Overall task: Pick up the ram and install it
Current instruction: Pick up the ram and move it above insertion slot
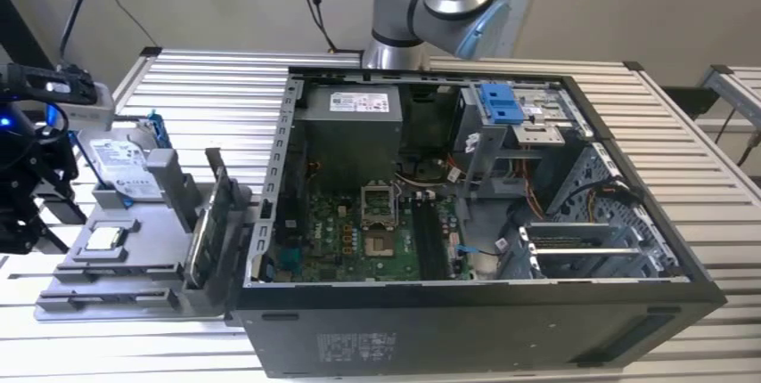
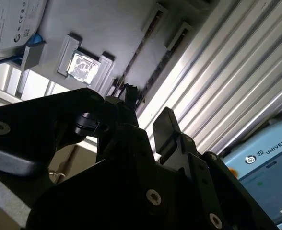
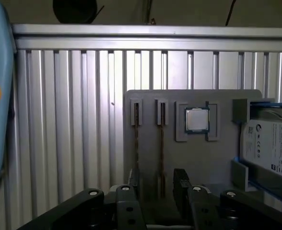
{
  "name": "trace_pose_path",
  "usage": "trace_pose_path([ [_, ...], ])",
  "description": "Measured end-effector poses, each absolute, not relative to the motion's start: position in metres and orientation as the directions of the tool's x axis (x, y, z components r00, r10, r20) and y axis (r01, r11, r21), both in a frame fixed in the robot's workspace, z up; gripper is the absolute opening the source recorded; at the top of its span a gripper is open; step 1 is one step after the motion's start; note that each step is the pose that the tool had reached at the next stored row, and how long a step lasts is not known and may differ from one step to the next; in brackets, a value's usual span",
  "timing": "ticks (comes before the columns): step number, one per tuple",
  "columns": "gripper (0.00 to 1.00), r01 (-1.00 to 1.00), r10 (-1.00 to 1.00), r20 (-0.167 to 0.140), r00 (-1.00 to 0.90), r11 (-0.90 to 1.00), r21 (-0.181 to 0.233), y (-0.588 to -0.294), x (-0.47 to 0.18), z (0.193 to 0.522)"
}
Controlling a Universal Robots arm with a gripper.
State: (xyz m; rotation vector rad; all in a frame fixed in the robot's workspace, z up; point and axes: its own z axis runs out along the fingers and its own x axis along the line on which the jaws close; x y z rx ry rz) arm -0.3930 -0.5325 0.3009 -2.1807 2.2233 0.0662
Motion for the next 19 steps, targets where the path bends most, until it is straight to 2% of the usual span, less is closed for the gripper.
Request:
trace_pose_path([
  [19,0.42,-1.000,-0.999,-0.049,-0.017,0.016,0.012,-0.532,-0.393,0.275],
])
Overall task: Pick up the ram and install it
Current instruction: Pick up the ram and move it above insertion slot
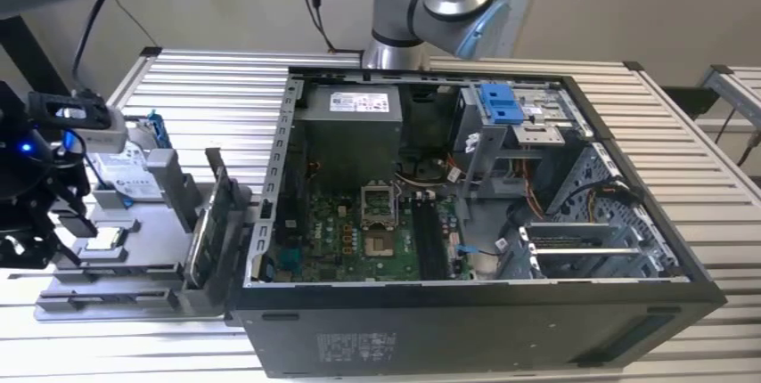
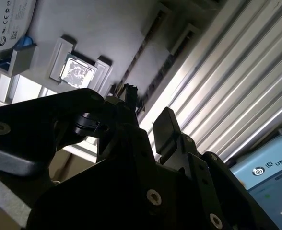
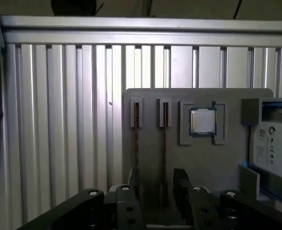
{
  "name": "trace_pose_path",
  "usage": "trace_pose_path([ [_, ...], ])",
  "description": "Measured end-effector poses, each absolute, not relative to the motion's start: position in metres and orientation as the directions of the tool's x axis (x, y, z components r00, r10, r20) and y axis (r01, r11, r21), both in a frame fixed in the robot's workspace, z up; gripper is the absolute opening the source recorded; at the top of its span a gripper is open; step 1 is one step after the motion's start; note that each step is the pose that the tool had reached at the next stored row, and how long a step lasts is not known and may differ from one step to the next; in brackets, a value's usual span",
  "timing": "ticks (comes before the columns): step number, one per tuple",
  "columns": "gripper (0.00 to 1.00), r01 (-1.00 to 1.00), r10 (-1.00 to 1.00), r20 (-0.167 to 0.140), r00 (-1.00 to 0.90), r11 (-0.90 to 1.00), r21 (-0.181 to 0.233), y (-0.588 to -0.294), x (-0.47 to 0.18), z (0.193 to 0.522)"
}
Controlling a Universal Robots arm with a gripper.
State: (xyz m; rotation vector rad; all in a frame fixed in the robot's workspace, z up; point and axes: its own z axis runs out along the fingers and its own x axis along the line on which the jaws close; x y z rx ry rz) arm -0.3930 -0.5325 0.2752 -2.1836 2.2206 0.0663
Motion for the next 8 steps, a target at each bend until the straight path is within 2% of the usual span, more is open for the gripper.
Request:
trace_pose_path([
  [8,0.42,-1.000,-0.999,-0.049,-0.016,0.015,0.012,-0.533,-0.393,0.261],
])
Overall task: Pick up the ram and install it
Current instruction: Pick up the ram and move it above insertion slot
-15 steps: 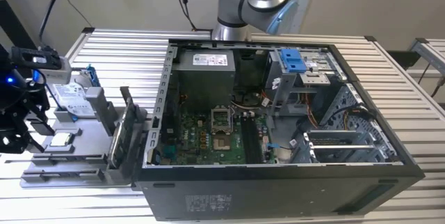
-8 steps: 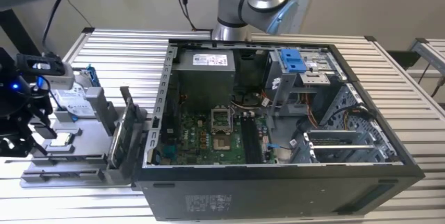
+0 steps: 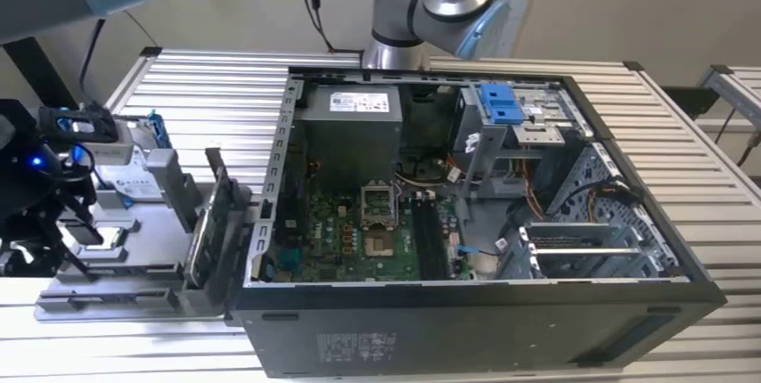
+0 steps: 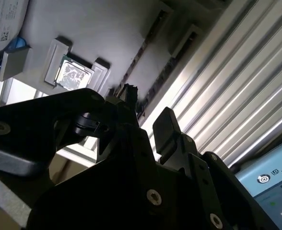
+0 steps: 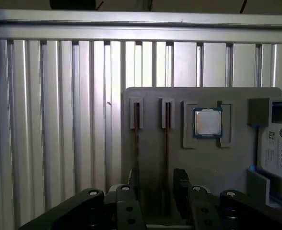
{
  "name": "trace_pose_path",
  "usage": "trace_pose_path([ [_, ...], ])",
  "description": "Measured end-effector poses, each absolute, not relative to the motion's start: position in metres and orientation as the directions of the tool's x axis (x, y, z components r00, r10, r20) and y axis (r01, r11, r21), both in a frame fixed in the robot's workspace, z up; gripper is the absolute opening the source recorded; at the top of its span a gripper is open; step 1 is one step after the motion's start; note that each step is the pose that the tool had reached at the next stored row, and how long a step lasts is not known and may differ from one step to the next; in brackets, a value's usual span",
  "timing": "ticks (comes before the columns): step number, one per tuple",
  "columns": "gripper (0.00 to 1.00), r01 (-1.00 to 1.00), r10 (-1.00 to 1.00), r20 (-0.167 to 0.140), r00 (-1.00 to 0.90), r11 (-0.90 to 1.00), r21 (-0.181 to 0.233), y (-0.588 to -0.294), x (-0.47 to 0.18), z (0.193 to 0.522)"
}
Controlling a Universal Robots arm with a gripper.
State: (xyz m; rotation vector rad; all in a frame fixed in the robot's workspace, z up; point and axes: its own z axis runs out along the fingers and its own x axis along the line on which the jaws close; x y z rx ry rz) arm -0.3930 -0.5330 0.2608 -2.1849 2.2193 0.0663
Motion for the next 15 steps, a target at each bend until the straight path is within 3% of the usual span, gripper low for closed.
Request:
trace_pose_path([
  [15,0.42,-1.000,-0.999,-0.049,-0.016,0.015,0.012,-0.541,-0.394,0.237],
])
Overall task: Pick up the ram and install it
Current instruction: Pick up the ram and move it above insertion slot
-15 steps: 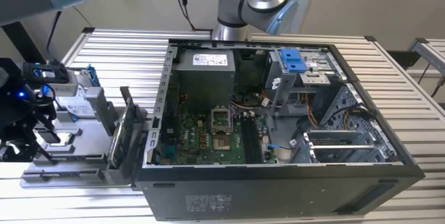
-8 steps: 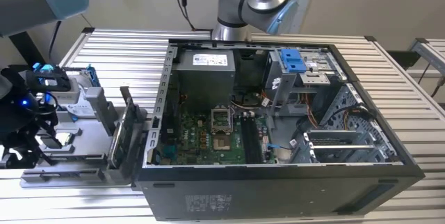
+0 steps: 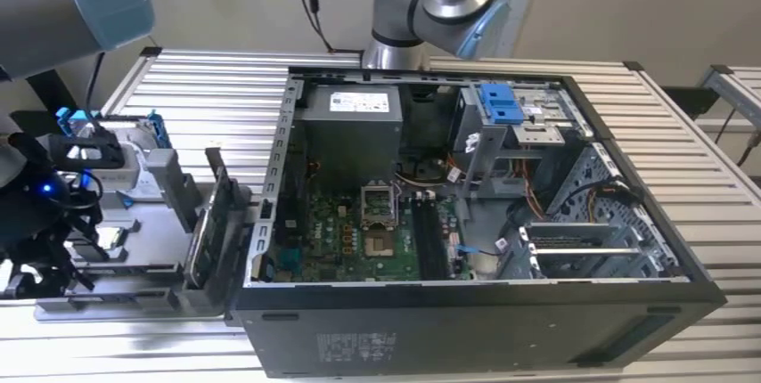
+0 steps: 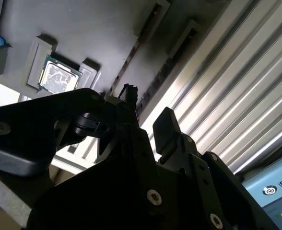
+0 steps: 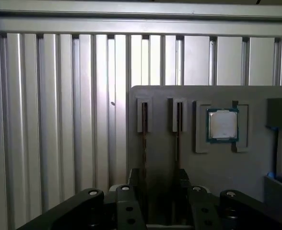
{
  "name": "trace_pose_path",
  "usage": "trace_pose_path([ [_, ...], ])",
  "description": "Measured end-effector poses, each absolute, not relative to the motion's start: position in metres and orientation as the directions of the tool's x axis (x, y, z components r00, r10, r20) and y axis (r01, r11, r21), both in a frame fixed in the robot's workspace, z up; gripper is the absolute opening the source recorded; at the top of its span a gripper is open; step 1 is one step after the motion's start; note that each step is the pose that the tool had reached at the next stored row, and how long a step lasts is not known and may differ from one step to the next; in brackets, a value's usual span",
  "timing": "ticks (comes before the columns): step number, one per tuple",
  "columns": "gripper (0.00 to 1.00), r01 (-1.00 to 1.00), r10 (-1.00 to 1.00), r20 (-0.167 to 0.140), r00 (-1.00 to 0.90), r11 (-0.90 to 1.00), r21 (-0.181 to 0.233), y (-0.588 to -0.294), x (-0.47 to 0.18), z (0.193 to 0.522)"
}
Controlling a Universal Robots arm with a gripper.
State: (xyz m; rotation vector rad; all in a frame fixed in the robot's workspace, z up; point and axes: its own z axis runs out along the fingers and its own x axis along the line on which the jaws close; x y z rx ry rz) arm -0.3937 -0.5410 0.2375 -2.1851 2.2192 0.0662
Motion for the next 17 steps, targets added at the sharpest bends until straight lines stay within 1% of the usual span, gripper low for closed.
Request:
trace_pose_path([
  [17,0.42,-1.000,-0.999,-0.049,-0.015,0.015,0.011,-0.543,-0.402,0.212],
])
